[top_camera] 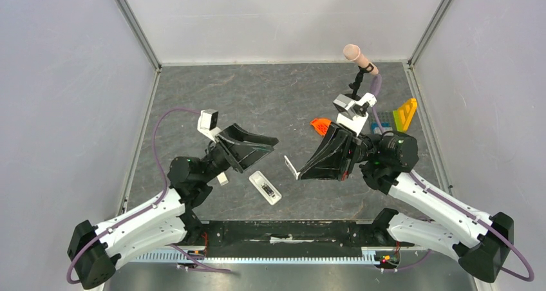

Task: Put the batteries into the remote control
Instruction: Load the battery cover into the remote control.

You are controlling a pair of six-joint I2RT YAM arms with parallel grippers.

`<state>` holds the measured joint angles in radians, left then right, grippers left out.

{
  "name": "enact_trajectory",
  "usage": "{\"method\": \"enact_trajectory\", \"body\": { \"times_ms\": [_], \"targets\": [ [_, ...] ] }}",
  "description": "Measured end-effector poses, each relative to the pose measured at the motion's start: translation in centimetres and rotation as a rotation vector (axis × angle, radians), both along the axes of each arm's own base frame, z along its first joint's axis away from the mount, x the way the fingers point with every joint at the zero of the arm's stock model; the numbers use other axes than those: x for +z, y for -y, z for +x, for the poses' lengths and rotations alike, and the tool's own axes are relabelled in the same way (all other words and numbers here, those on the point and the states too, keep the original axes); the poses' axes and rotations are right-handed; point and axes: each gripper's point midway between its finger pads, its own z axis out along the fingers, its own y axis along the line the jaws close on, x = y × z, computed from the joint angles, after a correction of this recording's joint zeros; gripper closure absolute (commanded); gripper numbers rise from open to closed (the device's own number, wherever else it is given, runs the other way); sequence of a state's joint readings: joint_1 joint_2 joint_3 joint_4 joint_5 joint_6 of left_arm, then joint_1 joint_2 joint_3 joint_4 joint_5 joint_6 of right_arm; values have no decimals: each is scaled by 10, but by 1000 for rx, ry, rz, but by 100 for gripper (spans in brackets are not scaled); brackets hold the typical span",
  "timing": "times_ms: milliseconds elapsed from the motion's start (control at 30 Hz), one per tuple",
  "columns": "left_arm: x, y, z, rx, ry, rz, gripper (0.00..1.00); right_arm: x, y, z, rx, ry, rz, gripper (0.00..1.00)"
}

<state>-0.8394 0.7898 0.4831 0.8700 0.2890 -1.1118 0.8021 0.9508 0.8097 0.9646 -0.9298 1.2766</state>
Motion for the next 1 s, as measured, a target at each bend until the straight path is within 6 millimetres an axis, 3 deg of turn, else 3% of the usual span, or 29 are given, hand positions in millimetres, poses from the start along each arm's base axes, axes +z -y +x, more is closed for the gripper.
{"method": "enact_trajectory", "body": {
  "times_ms": [267,600,1000],
  "targets": [
    [30,-16,-19,-68,44,-145,30,11,5,-3,13,-9,50,100],
    [30,-4,-29,-183,52,-136,34,6,-4,11,82,-149,89,100],
    [36,-3,-38,-270,51,-177,41,4,-7,18,99,-199,111,100]
  ]
}}
